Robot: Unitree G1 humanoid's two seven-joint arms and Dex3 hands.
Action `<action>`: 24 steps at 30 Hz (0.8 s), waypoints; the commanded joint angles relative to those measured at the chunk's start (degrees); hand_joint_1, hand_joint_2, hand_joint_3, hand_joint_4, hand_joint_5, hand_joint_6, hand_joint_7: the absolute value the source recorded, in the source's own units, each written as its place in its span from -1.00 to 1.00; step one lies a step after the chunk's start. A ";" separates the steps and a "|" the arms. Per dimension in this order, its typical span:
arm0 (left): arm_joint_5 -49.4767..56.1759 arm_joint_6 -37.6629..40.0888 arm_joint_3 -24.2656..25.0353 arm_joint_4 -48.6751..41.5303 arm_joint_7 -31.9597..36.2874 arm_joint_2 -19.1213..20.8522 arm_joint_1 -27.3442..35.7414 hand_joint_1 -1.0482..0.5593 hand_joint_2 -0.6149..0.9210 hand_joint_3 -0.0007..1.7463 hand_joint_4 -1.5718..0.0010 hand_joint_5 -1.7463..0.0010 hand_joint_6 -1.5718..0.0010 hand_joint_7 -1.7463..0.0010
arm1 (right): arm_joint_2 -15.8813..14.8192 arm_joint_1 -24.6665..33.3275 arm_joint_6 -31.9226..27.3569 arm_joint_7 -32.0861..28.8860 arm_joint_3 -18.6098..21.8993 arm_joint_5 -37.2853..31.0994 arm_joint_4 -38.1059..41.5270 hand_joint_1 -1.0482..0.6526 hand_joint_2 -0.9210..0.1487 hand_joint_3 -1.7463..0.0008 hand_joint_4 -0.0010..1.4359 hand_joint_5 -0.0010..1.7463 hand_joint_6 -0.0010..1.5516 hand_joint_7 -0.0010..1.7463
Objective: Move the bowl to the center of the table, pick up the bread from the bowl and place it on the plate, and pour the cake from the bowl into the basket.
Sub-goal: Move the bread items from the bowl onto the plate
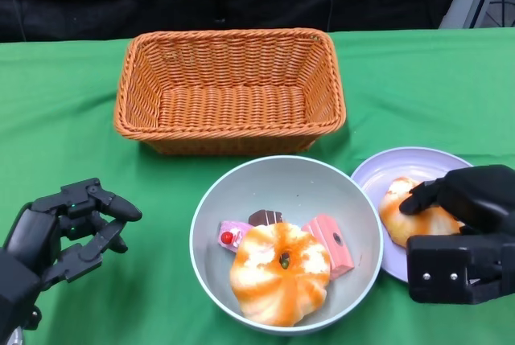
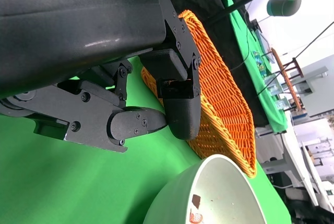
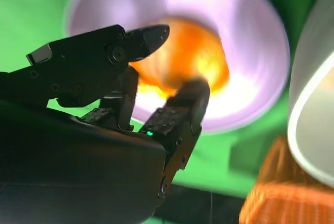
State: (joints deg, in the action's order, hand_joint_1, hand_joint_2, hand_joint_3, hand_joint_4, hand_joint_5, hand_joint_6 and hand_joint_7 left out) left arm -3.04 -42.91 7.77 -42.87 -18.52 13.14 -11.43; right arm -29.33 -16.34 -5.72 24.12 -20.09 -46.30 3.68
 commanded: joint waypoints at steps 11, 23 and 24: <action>-0.20 -0.09 0.39 -0.16 0.52 0.98 0.02 0.12 0.92 -0.41 -0.01 -0.61 -0.06 -0.19 | -1.72 7.53 -9.32 11.21 2.67 -1.93 -23.18 -0.47 -0.99 0.95 -0.26 -0.95 -0.44 -0.98; 0.03 0.32 0.35 -0.20 0.81 1.20 -0.16 0.11 0.87 -0.36 -0.01 -0.63 -0.04 -0.23 | 4.99 14.84 -1.50 -5.76 12.64 8.96 -31.99 -0.33 -0.92 1.00 0.14 -0.90 -0.18 -0.95; 0.09 0.30 0.33 -0.20 0.82 1.24 -0.17 0.11 0.87 -0.36 0.00 -0.63 -0.04 -0.23 | 4.95 15.11 -1.13 -6.01 12.90 9.29 -32.36 -0.33 -0.92 1.00 0.15 -0.90 -0.17 -0.95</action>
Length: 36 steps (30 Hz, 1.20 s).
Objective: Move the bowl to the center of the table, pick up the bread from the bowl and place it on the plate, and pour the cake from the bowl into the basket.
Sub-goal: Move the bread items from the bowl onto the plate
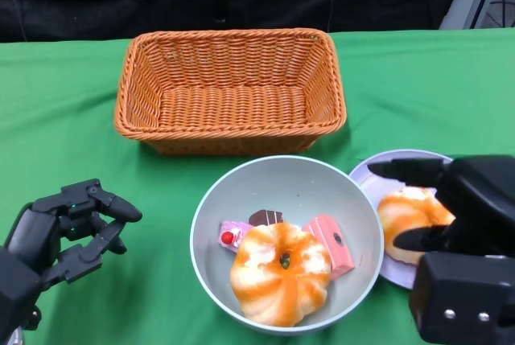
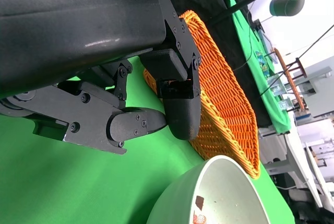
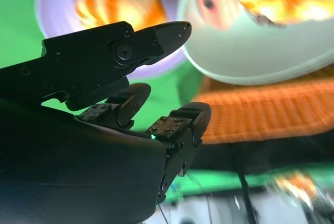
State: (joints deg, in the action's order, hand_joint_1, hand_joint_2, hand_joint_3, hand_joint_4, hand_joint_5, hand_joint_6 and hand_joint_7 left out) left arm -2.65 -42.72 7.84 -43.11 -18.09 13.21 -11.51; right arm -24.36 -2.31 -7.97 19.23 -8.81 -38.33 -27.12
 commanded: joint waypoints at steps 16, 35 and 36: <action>-0.68 -0.32 0.44 -0.58 0.09 1.18 -0.39 0.11 0.83 -0.30 -0.02 -0.63 -0.05 -0.22 | 0.37 2.66 2.95 -1.48 2.84 3.64 -4.06 -0.32 -0.90 1.00 0.22 -0.94 -0.13 -0.98; -0.51 0.14 0.20 -0.76 0.43 1.31 -0.59 0.10 0.85 -0.33 -0.01 -0.62 -0.05 -0.21 | 1.39 -7.37 14.62 2.60 -7.73 9.25 7.80 -0.54 -0.89 0.99 -0.03 -1.00 -0.23 -1.00; -0.70 0.18 0.26 -0.83 0.30 1.28 -0.64 0.10 0.85 -0.33 -0.01 -0.62 -0.05 -0.21 | 1.47 -7.65 15.33 2.20 -8.02 8.97 8.80 -0.54 -0.89 0.99 -0.03 -1.00 -0.23 -1.00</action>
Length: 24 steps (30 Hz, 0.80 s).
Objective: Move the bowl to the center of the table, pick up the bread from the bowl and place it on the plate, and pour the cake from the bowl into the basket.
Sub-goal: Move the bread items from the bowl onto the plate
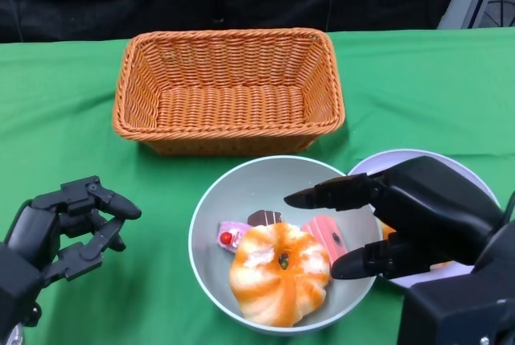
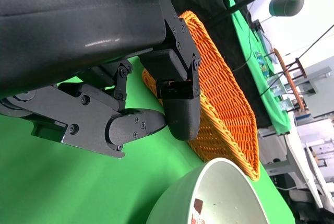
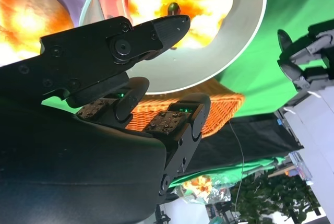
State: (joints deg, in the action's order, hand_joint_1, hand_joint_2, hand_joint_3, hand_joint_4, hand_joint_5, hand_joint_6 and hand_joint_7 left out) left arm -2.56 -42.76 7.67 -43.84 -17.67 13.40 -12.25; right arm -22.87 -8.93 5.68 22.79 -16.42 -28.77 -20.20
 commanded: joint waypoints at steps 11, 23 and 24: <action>-0.79 -0.16 0.39 -0.27 -0.11 1.06 0.12 0.12 0.85 -0.34 0.00 -0.61 -0.05 -0.20 | 0.46 -3.01 8.26 -4.71 -2.12 -1.64 10.06 -0.57 -0.91 1.00 -0.09 -1.00 -0.20 -0.99; -0.21 0.02 0.09 0.33 0.37 1.02 0.51 0.09 0.85 -0.36 0.00 -0.60 -0.05 -0.20 | 0.00 -5.25 20.35 -6.35 -3.03 -0.48 20.60 -0.52 -0.83 1.00 -0.17 -1.00 -0.08 -0.97; -0.27 0.06 0.07 0.41 0.29 1.01 0.54 0.10 0.85 -0.36 0.00 -0.60 -0.05 -0.20 | -0.02 -5.45 20.69 -6.23 -3.13 -0.52 21.21 -0.52 -0.83 1.00 -0.17 -1.00 -0.07 -0.97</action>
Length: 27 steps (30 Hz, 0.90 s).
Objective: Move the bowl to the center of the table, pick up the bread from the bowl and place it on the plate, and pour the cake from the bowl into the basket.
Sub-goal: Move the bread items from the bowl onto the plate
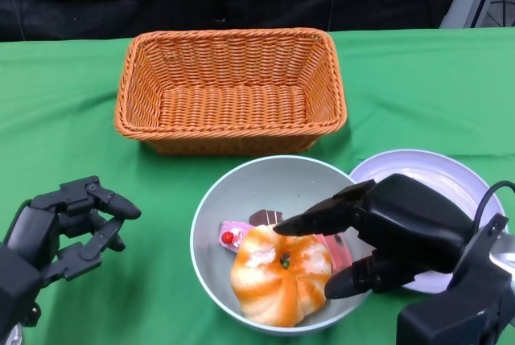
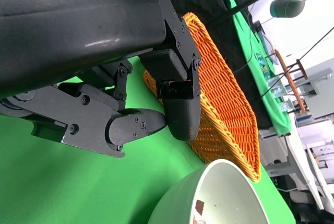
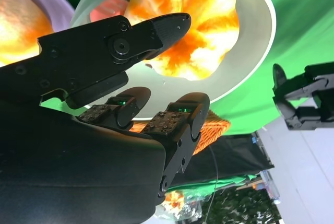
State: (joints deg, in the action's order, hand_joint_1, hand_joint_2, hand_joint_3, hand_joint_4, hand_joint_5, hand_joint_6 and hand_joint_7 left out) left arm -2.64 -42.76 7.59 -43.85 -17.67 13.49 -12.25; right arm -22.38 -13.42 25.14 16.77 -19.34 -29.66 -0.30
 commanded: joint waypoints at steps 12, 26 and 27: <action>-0.53 0.91 -0.02 0.56 0.01 0.93 0.47 0.10 0.90 -0.40 0.00 -0.60 -0.06 -0.18 | -0.73 -2.61 2.91 -0.41 -1.50 -1.52 5.33 -0.52 -0.87 0.99 -0.18 -0.99 0.01 -0.98; -0.63 0.00 0.36 1.49 0.47 0.93 1.34 0.10 0.90 -0.41 -0.02 -0.61 -0.06 -0.20 | 0.28 -4.19 4.70 -11.20 -4.74 -13.47 11.21 -0.50 -0.86 0.99 -0.11 -0.98 0.00 -1.00; -0.62 -0.10 0.38 1.49 0.50 0.92 1.36 0.10 0.90 -0.40 -0.02 -0.61 -0.06 -0.20 | 0.38 -4.36 4.48 -11.33 -5.03 -13.89 11.46 -0.50 -0.86 1.00 -0.12 -0.99 -0.01 -1.00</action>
State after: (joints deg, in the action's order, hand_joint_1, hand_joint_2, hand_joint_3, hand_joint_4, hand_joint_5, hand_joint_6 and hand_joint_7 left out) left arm -2.66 -42.41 7.39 -43.17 -17.65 13.49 -11.78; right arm -21.74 -16.97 29.83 5.94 -23.89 -43.05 10.58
